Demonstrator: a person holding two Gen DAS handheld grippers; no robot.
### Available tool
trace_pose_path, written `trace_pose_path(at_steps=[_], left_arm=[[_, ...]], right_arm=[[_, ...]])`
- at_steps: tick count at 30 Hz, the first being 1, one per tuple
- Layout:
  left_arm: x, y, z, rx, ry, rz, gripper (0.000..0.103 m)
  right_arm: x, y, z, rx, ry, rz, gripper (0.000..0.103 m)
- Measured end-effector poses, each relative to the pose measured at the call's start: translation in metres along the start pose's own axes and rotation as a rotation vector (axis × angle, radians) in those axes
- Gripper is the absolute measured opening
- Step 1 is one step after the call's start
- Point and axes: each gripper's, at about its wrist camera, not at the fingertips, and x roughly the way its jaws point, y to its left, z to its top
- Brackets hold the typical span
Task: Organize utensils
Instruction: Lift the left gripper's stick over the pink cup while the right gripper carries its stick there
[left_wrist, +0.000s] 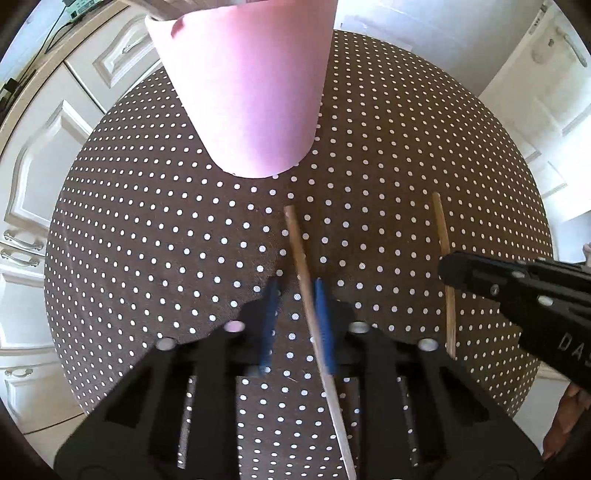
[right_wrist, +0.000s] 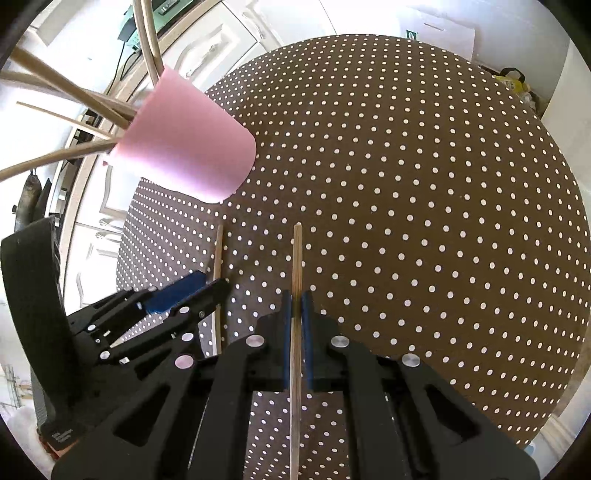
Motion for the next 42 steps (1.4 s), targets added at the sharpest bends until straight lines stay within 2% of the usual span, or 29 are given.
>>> trace_pose_path(at_steps=[1, 7, 10, 16, 20, 21, 23, 29, 34, 42], left_arm=[[-0.001, 0.001, 0.000, -0.003, 0.001, -0.003, 0.009], [-0.020, 0.028, -0.012, -0.074, -0.016, -0.066, 0.007], [-0.036, 0.033, -0.012, -0.096, -0.050, -0.097, 0.006], [-0.085, 0.053, -0.013, -0.137, -0.168, -0.153, 0.006], [-0.122, 0.063, -0.014, -0.149, -0.252, -0.164, 0.006], [-0.128, 0.051, -0.018, -0.154, -0.263, -0.168, 0.006], [-0.146, 0.054, -0.023, -0.158, -0.305, -0.174, 0.006], [-0.186, 0.052, -0.043, -0.147, -0.376, -0.183, 0.006], [-0.201, 0.055, -0.048, -0.152, -0.423, -0.186, 0.006], [-0.242, 0.065, -0.044, -0.157, -0.554, -0.191, 0.006]], right_arm=[[-0.004, 0.000, 0.001, -0.005, -0.005, 0.003, 0.004], [-0.019, -0.002, 0.008, -0.013, -0.024, 0.029, 0.004], [-0.030, 0.006, 0.007, -0.019, -0.041, 0.040, 0.004], [-0.063, 0.017, 0.007, -0.050, -0.100, 0.072, 0.004], [-0.086, 0.035, 0.001, -0.083, -0.151, 0.090, 0.004], [-0.091, 0.038, 0.002, -0.092, -0.160, 0.092, 0.004], [-0.099, 0.045, 0.001, -0.109, -0.178, 0.097, 0.004], [-0.123, 0.056, -0.006, -0.145, -0.231, 0.100, 0.004], [-0.148, 0.066, -0.008, -0.181, -0.308, 0.092, 0.004], [-0.196, 0.093, 0.003, -0.273, -0.447, 0.064, 0.004]])
